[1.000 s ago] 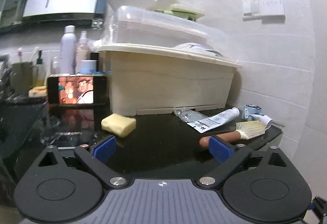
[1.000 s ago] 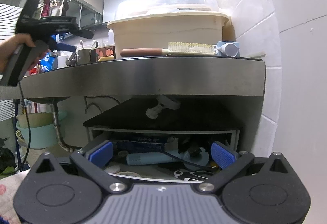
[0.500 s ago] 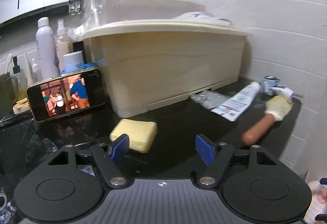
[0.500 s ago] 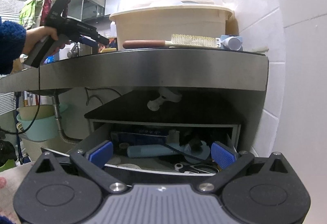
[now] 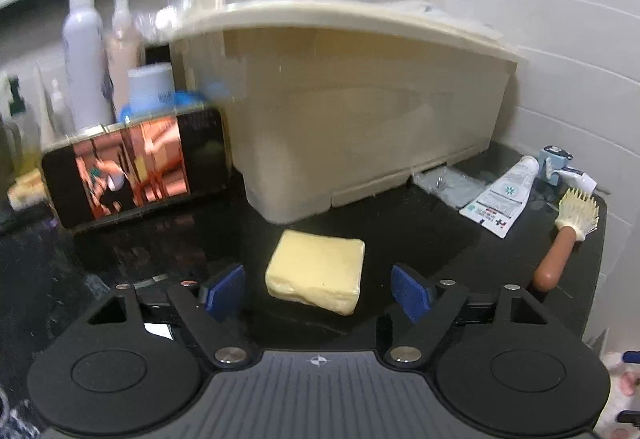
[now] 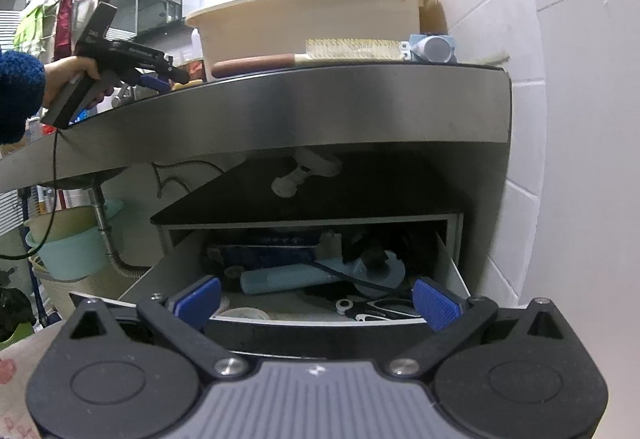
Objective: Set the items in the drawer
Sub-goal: 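Move the left gripper onto the yellow sponge on the counter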
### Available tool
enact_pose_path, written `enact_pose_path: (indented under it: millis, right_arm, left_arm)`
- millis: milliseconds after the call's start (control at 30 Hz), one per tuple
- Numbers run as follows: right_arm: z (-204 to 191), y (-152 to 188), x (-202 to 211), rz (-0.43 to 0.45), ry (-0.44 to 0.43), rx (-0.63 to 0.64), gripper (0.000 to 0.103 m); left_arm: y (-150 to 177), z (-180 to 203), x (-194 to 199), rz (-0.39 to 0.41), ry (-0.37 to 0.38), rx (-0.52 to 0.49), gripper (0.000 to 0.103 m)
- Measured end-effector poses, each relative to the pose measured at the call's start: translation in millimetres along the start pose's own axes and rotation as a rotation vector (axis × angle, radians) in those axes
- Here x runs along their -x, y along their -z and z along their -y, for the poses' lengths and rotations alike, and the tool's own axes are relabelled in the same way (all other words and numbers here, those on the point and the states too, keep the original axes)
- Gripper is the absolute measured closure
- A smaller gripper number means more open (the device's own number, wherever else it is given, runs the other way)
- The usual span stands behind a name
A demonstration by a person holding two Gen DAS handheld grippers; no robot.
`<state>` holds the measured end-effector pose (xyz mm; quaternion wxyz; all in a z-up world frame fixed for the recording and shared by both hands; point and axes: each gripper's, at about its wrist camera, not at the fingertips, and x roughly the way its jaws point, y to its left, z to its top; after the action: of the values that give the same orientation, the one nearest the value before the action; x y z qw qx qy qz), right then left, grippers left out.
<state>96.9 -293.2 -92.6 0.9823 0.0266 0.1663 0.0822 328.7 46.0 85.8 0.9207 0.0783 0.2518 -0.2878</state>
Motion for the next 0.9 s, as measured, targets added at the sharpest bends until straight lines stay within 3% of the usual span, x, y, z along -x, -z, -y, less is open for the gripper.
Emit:
enact_pose_path:
  millis: [267, 500, 567, 900]
  right_arm:
    - [4.1, -1.0, -12.6, -0.050, 0.009, -0.019, 0.000]
    - [6.6, -0.3, -20.2, -0.081, 0.004, -0.033, 0.000]
    - [7.4, 0.1, -21.0, -0.084, 0.003, -0.038, 0.000]
    - [14.0, 0.7, -21.1, -0.088, -0.004, -0.080, 0.000]
  left_arm:
    - [-6.5, 5.6, -13.3, -0.061, 0.006, -0.059, 0.023]
    - [-10.0, 11.6, -17.3, -0.048, -0.008, -0.074, 0.038]
    - [-11.0, 13.2, -17.9, -0.042, -0.017, -0.075, 0.047]
    - [-2.7, 36.6, -2.6, -0.023, -0.063, -0.100, 0.049]
